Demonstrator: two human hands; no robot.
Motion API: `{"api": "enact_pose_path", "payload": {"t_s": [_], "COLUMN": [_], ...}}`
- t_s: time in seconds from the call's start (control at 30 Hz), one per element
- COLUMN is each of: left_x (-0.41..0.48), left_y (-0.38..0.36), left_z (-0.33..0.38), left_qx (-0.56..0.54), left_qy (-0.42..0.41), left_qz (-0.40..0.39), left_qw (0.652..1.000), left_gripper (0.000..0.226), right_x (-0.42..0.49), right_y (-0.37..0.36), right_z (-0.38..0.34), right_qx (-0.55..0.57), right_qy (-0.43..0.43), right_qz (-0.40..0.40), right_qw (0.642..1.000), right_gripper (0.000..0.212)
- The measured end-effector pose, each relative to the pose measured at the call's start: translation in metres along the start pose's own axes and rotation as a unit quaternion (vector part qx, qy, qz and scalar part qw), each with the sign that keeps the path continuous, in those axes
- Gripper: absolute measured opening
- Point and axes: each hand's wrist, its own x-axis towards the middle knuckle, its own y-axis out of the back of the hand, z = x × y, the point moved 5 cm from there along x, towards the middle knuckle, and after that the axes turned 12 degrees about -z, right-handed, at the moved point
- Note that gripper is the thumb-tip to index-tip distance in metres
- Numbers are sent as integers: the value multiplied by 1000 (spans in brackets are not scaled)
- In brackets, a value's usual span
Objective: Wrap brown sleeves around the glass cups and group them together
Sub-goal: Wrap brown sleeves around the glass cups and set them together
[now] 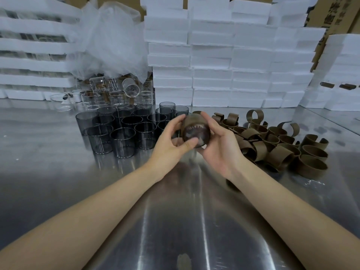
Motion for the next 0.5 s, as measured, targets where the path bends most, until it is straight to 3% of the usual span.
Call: {"api": "enact_pose_path", "payload": {"t_s": [0.1, 0.5], "left_x": [0, -2], "left_y": [1, -3], "left_z": [0, 4], "left_qx": [26, 17], "left_qy": [-19, -54], "left_qz": [-15, -1], "left_qw": [999, 998], "left_gripper": [81, 69], "right_x": [-1, 0], "right_y": [-3, 1], "right_z": [8, 15], "right_qx": [27, 65], "right_qy": [-27, -56], "right_qz": [-4, 15], "right_qw": [999, 996], "right_gripper": [42, 45]}}
